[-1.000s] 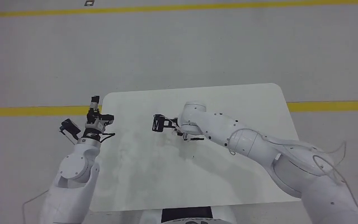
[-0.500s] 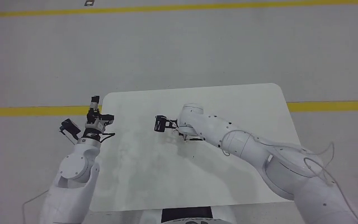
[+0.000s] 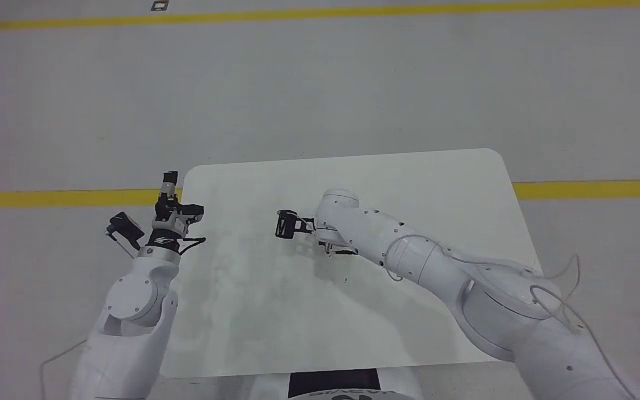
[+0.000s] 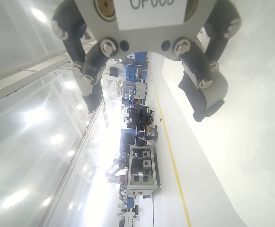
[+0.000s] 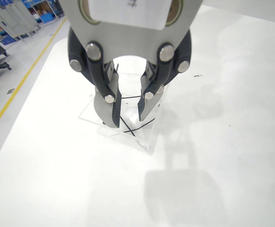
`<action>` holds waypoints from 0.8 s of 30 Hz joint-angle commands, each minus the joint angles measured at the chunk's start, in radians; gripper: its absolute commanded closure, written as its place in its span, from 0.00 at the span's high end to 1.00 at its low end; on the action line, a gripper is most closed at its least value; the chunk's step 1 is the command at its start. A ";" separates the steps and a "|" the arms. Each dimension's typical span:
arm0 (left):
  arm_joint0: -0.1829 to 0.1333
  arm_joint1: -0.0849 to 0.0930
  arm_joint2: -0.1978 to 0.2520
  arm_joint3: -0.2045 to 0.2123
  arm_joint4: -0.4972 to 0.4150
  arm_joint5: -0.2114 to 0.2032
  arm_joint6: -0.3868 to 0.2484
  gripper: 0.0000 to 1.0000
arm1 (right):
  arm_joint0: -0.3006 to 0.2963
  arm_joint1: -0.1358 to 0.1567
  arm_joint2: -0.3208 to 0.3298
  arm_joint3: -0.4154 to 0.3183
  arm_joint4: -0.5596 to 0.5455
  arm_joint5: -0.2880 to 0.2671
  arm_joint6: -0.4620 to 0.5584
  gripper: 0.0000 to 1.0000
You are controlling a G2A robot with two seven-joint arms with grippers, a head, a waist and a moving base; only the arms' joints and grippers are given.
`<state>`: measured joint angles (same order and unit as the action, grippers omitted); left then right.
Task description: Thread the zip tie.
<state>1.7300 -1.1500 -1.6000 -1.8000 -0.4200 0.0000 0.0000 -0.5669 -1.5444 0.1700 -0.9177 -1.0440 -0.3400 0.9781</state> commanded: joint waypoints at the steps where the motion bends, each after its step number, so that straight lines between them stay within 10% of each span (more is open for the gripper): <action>1: 0.000 0.000 0.000 0.000 0.000 0.000 0.000 1.00 | -0.002 -0.007 0.000 0.013 0.000 0.000 0.002 0.20; 24: 0.000 0.000 0.000 0.000 0.000 0.000 0.000 1.00 | 0.010 -0.064 0.000 0.112 0.027 0.000 0.015 0.18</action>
<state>1.7300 -1.1500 -1.6000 -1.8000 -0.4200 0.0000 0.0000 -0.5573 -1.6070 0.1700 -0.8091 -1.0173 -0.3400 0.9929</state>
